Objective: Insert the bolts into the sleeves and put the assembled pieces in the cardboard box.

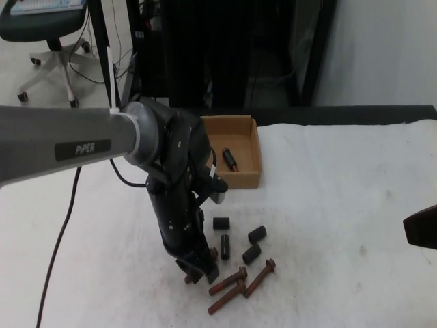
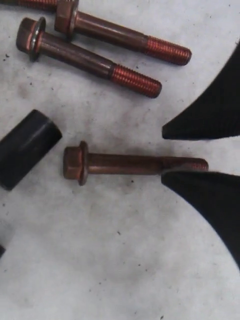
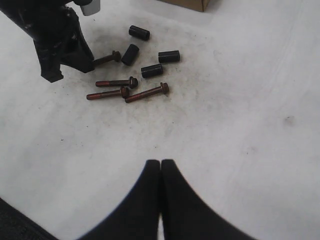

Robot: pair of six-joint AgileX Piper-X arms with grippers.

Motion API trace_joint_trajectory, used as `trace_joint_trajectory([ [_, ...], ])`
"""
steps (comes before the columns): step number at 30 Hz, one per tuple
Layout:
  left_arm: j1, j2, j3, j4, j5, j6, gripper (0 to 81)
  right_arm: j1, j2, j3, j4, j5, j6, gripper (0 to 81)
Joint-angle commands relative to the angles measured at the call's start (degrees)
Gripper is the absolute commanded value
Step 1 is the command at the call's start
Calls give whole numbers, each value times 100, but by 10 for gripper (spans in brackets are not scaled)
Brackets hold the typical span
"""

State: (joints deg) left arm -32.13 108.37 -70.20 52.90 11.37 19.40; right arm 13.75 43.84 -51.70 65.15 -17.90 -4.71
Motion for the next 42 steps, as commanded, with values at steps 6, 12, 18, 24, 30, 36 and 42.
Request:
trace_joint_trajectory([
  [6, -11, -73, 1, -535, -247, 425, 213, 16, -37, -2, 21, -54, -2, 3],
  [12, -13, -63, 1, -590, -248, 509, 213, 16, -37, -2, 21, -54, -2, 3],
  [18, -13, -61, 1, -625, -139, 509, 213, 16, -37, -2, 21, -54, -2, 3],
  [24, -55, 28, 1, -671, 75, 467, 213, 16, -37, -2, 21, -54, -2, 3],
  [30, -188, 178, 1, -671, 77, 452, 213, 16, -37, -2, 21, -54, -2, 3],
  [36, -204, 365, 1, -671, -106, 452, 213, 16, -37, -2, 21, -54, -2, 3],
  [42, -220, 416, -20, -671, -144, 452, 213, 16, -37, -2, 21, -54, -2, 3],
])
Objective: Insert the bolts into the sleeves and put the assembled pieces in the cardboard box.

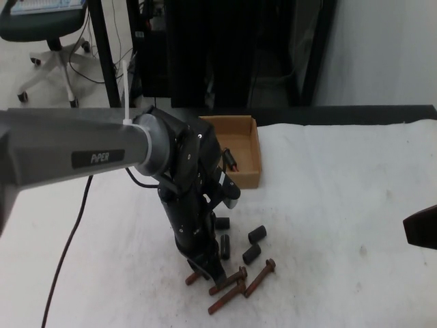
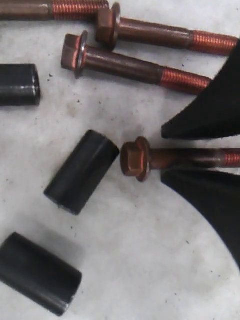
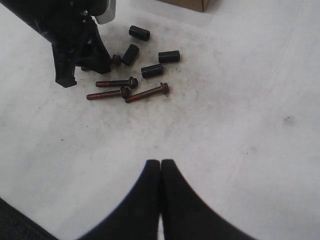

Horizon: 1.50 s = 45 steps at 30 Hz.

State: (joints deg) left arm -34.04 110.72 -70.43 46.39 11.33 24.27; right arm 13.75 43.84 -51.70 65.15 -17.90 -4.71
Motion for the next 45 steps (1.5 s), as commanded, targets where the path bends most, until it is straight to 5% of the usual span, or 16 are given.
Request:
trace_joint_trajectory([
  [1, -29, 181, -17, -20, -140, -35, 213, 16, -37, -2, 21, -54, -2, 3],
  [21, -29, 198, -245, -257, 32, -291, 211, 16, -37, -2, 21, -54, -2, 3],
  [23, -29, 212, -245, -278, 32, -291, 154, 16, -37, -2, 21, -54, -2, 3],
  [25, -29, 213, -245, -276, 32, -291, 4, 16, -37, -2, 21, -54, -2, 3],
  [31, -29, 118, -510, -230, 32, -1452, 1, 12, -22, -2, 5, -54, -2, 3],
  [41, 221, -1637, -769, -247, -386, -1579, 1, 49, 437, -2, -864, -109, -2, 3],
  [45, 488, -2814, -411, -305, -478, -1708, 1, 66, 1037, -2, -1551, -863, -2, 3],
])
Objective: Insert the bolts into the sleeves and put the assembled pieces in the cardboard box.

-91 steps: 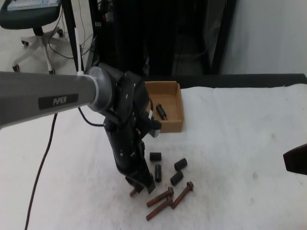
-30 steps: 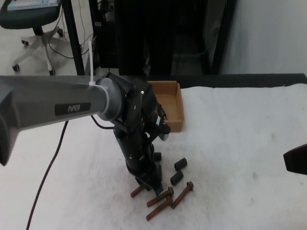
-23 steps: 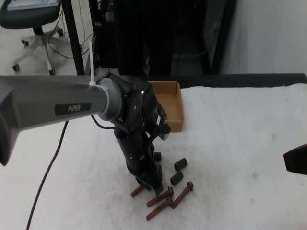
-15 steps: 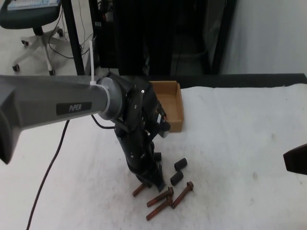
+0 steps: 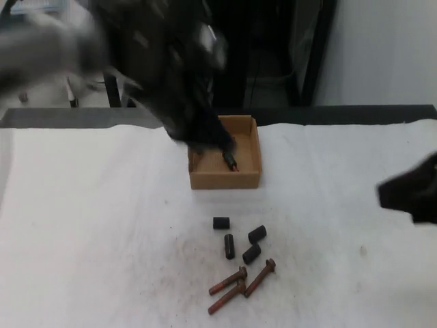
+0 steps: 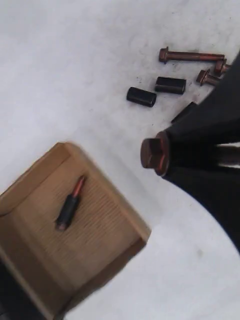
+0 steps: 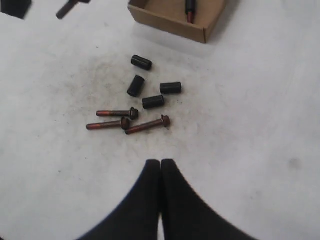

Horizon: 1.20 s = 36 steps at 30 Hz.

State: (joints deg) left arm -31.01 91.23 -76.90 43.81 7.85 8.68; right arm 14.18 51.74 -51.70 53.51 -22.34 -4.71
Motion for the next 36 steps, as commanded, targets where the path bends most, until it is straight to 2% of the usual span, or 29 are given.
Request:
trace_joint_trajectory([
  [1, 249, -1137, 351, -111, -131, -166, 1, 53, 406, -2, -543, -583, -2, 3],
  [4, 464, -2127, 871, -498, -129, -329, 1, 311, 1029, -16, -1193, -678, -2, 3],
  [9, 706, -3654, 2019, -1422, -35, -498, 1, 1022, 2212, -358, -1897, -616, -317, 3],
  [14, 777, -4462, 2906, -1579, -12, -488, 1, 1704, 3549, -1328, -1720, 221, -1162, 3],
  [17, 811, -4535, 3277, -1579, -7, -630, 1, 1972, 4245, -2032, -1549, 684, -1650, 109],
  [20, 811, -4534, 3474, -1579, -7, -658, 1, 2093, 4906, -2731, -1474, 1078, -1842, 305],
  [22, 811, -4534, 3479, -1579, -7, -593, 1, 2119, 5251, -3057, -1474, 1236, -1972, 377],
  [29, 811, -4534, 3479, -1616, -7, 32, 1, 2131, 6018, -3458, -1474, 1393, -2938, 340],
  [32, 811, -4534, 3479, -1619, -7, 33, 1, 2130, 6149, -3458, -1212, 1393, -3498, 340],
  [36, 811, -4534, 3479, -1619, -7, 33, 1, 2130, 6334, -3458, -825, 1393, -3853, 340],
])
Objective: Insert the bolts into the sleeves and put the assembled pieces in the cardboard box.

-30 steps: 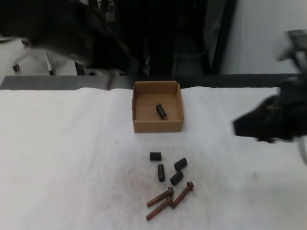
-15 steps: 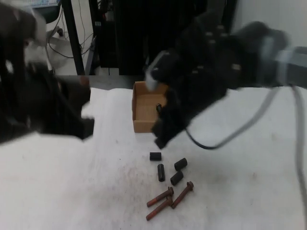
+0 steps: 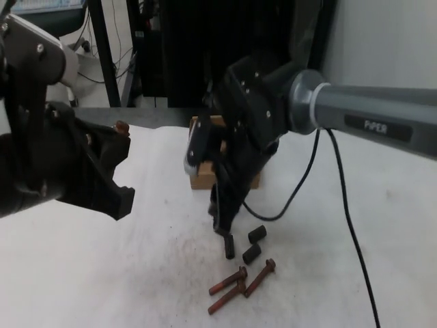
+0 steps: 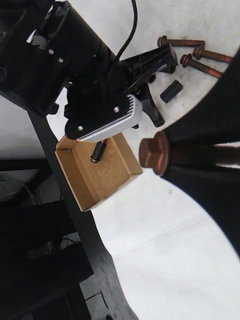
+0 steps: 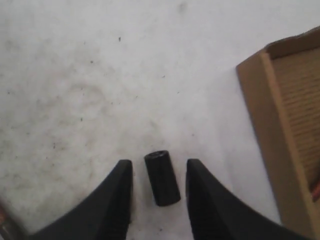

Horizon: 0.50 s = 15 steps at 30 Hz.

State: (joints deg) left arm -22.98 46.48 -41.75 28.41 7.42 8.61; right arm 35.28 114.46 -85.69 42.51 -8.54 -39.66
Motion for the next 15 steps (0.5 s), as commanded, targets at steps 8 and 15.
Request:
trace_joint_trajectory([
  [8, 8, -58, -35, -67, 36, 177, 1, 4, 271, -58, -43, 13, -763, 340],
  [15, 8, -58, -35, 273, 36, 440, 1, -1, 551, -58, -195, 54, -978, 340],
])
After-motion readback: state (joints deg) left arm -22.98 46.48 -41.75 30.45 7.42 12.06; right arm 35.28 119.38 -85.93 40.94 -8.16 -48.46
